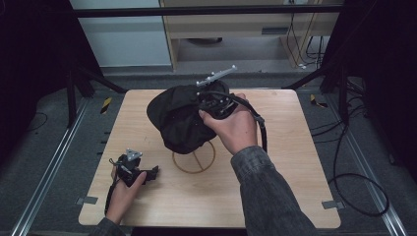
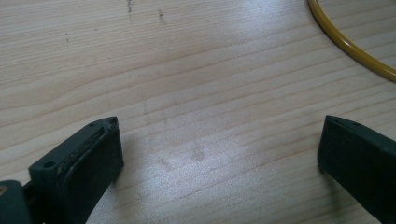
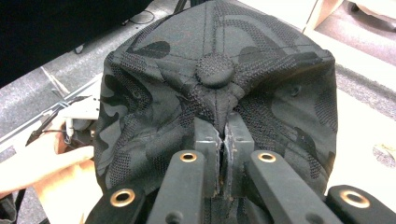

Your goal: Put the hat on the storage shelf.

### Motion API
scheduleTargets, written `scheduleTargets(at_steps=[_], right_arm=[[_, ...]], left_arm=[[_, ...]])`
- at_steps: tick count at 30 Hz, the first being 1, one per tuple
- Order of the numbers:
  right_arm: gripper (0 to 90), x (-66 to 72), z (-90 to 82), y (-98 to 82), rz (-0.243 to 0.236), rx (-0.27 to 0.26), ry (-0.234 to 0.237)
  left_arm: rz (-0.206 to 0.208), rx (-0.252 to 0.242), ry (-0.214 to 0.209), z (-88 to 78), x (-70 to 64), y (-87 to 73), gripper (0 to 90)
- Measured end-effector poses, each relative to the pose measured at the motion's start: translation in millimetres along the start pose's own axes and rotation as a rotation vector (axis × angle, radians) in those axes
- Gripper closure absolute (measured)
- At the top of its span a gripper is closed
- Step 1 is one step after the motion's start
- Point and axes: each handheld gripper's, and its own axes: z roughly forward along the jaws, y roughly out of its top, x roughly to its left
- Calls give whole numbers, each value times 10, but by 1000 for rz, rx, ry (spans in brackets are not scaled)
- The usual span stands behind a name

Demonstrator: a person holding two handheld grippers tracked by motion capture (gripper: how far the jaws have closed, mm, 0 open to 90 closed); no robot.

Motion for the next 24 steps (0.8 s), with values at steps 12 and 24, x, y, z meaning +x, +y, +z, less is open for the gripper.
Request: scheduleTargets(at_steps=[12, 24], right_arm=[[868, 45, 14, -58, -14, 14, -2], [864, 41, 163, -141, -20, 55, -12]], left_arm=[[-1, 0, -1, 0, -1, 0, 0], [-3, -2, 0, 1, -2, 0, 0]])
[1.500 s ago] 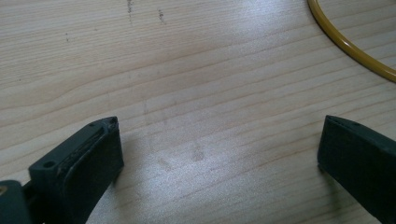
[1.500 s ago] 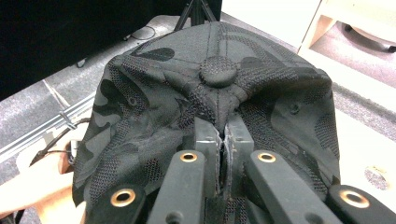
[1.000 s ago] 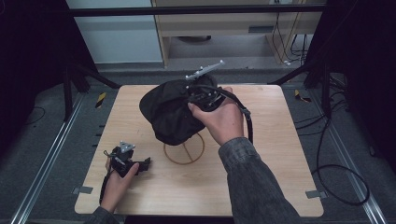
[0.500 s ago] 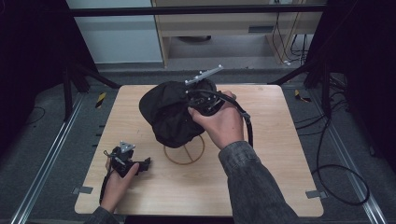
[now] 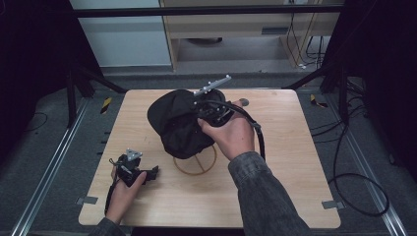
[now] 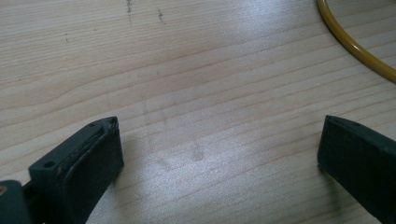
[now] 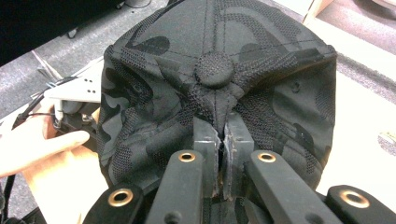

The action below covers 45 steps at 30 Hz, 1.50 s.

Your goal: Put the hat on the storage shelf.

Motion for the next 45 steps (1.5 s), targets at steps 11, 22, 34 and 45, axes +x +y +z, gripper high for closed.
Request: scheduleTargets(at_steps=[11, 22, 34, 45], right_arm=[[856, -2, 91, 23, 4, 8, -10], [845, -23, 106, 26, 10, 10, -13], [828, -34, 149, 90, 5, 17, -14], [813, -38, 161, 126, 6, 21, -9]], left_arm=[[4, 2, -1, -1, 2, 0, 0], [2, 0, 0, -1, 1, 0, 0], [6, 2, -4, -2, 1, -1, 0], [7, 2, -4, -3, 0, -1, 0]])
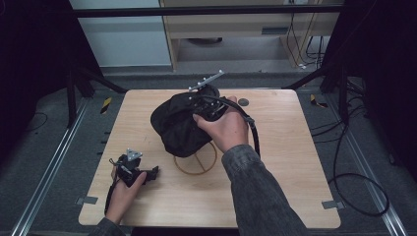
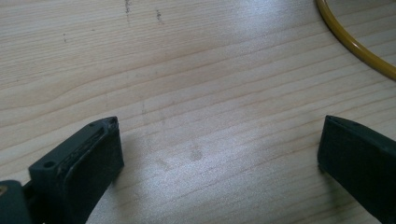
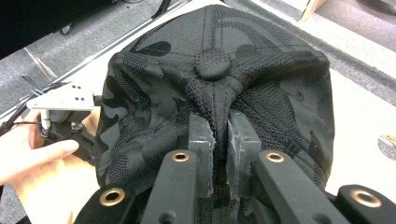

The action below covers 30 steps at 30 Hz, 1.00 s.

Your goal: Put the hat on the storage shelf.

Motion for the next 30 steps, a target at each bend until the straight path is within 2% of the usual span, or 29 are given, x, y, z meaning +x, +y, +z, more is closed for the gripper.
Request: scheduleTargets(at_steps=[7, 12, 24, 30], right_arm=[[735, 5, -6, -21, -5, -7, -5], [701, -8, -34, -42, 12, -15, 1], [669, -61, -187, -158, 14, -25, 2], [569, -133, -271, -268, 29, -37, -15]], left_arm=[[-2, -1, 0, 1, -1, 0, 0], [-1, -1, 0, 1, -1, 0, 0], [-3, -1, -1, 1, -2, 0, 0], [-3, -1, -1, 2, -1, 1, 0]])
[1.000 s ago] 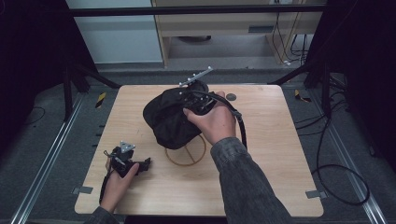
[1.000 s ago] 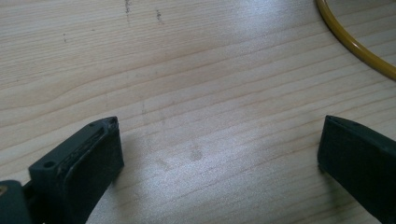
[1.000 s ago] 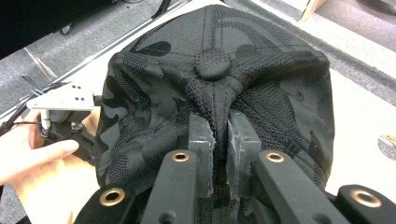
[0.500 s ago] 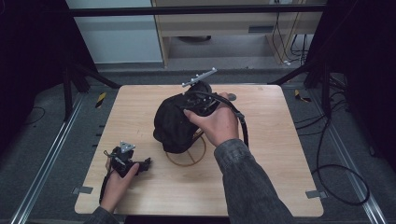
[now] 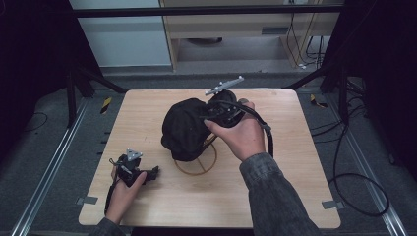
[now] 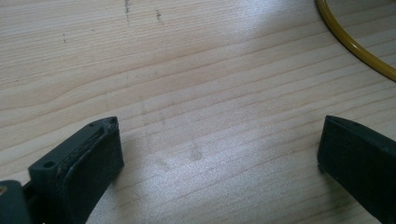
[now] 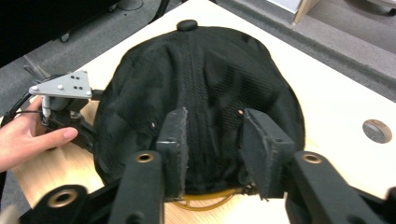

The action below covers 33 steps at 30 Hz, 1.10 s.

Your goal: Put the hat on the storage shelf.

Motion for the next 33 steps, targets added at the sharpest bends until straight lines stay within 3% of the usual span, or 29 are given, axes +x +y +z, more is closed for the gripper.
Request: scheduleTargets(at_steps=[7, 15, 20, 29, 33], right_arm=[[327, -109, -95, -91, 16, -38, -38], [92, -215, -155, -267, 13, -20, -95], [69, -300, -212, -426, 21, -36, -119], [105, -440, -269, -773, 50, -50, -159], [105, -480, -217, -979, 29, -49, -179]], left_arm=[[6, 2, -3, 1, 9, 2, 0], [5, 2, -4, 0, 48, 1, 0], [1, -1, 0, 1, 76, -1, 0], [-1, -3, 1, -1, 98, -5, 0], [-2, -1, 3, -4, 116, -7, 0]])
